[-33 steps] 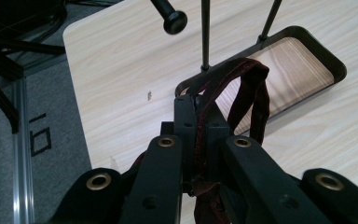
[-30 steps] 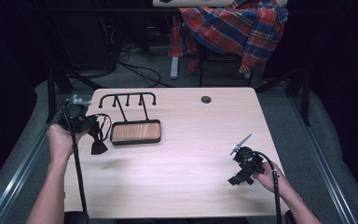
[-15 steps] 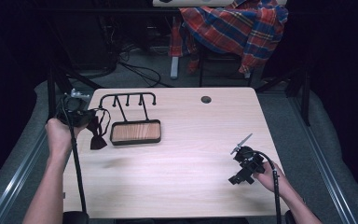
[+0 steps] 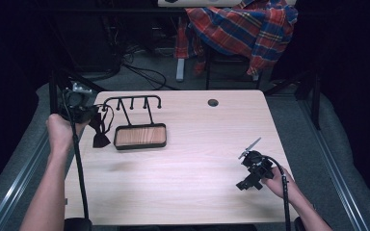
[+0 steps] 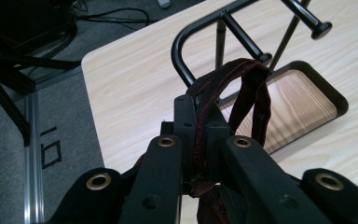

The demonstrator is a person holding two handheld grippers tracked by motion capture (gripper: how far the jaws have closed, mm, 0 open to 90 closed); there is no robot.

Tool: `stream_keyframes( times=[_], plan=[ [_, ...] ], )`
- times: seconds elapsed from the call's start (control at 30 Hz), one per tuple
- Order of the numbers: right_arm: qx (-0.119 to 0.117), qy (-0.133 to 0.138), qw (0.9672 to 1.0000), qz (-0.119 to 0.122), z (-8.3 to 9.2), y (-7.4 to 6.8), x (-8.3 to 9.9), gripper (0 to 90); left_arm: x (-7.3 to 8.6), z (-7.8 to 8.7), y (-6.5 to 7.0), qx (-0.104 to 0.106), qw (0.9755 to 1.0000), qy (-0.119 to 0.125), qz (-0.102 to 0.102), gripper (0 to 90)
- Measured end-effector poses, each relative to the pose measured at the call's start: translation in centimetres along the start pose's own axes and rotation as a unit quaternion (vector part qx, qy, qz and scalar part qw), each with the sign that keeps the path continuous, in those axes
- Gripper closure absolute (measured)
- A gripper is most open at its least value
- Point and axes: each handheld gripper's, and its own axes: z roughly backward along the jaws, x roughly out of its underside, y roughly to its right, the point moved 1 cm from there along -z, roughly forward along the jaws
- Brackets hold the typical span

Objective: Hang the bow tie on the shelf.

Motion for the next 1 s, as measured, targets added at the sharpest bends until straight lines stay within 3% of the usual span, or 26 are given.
stream_keyframes(
  times=[0.27,0.37,1.0],
  plan=[
    [0.004,-0.01,0.9999,0.009,0.0,0.0,-0.1,15.8,-0.9,-0.7,-0.2,-0.001,1.0,-0.005,-0.005,88.4],
    [0.002,-0.001,1.0,0.001,-0.1,-0.1,0.0,15.8,-1.0,-1.2,-0.3,-0.005,0.9999,-0.01,-0.006,88.4],
    [0.002,-0.01,0.9999,0.008,-0.2,-0.1,-0.1,15.8,-0.3,-4.0,-1.6,-0.008,0.9995,-0.028,0.013,88.3]
  ],
)
